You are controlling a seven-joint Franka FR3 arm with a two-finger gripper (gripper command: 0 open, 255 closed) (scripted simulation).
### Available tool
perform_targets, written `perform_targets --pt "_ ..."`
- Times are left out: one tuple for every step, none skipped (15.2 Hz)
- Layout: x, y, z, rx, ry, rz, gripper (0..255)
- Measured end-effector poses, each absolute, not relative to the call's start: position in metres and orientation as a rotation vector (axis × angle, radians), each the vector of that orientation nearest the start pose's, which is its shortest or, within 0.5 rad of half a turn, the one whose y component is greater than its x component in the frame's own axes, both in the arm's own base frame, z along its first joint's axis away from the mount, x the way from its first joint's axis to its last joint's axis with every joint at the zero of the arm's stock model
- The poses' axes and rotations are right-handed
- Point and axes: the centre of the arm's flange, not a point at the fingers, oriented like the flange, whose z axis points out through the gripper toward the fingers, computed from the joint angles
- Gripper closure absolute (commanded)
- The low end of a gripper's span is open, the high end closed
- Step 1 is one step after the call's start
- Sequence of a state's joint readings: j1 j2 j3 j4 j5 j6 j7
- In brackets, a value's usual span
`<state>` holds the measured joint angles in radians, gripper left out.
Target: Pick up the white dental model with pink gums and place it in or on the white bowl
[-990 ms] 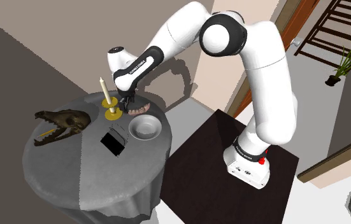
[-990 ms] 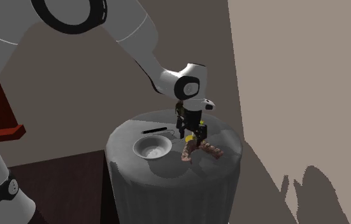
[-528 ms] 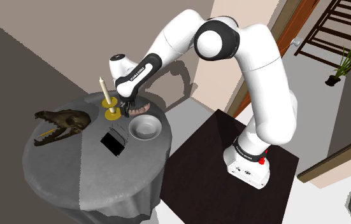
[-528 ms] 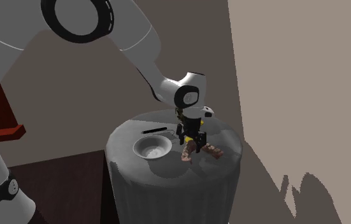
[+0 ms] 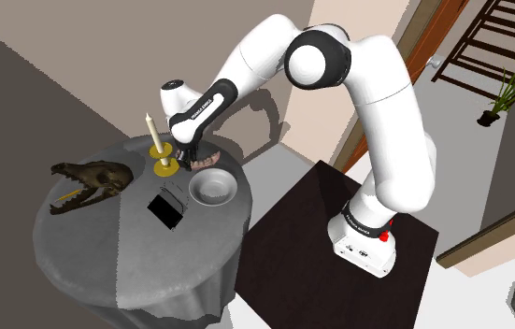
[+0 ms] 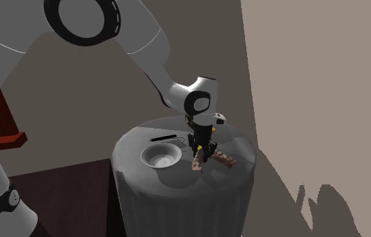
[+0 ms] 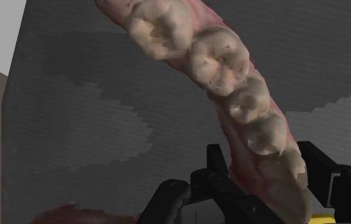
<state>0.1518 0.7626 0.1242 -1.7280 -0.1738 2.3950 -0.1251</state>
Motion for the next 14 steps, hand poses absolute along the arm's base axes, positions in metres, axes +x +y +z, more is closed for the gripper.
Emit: perform_targets --pt "0.632 0.172 0.137 -3.07 -0.79 0.133 255" --pt "0.632 0.172 0.137 -3.07 -0.79 0.133 255" --pt "0.632 0.172 0.137 -3.07 -0.79 0.133 255" --pt "0.632 0.172 0.137 -3.07 -0.79 0.133 255" --pt "0.632 0.172 0.137 -3.07 -0.791 0.132 255" --pt "0.632 0.172 0.137 -3.07 -0.791 0.132 255" --pt "0.632 0.172 0.137 -3.07 -0.791 0.132 255" --pt "0.632 0.172 0.137 -3.07 -0.79 0.132 255" --pt "0.631 0.172 0.139 -3.07 -0.79 0.134 255" --pt "0.631 0.173 0.144 -3.07 -0.79 0.135 255" --pt "0.631 0.172 0.148 -3.07 -0.791 0.135 255" --pt "0.631 0.171 0.153 -3.07 -0.79 0.135 255" --pt "0.631 0.172 0.158 -3.07 -0.79 0.135 255" --pt "0.631 0.172 0.164 -3.07 -0.79 0.135 255"
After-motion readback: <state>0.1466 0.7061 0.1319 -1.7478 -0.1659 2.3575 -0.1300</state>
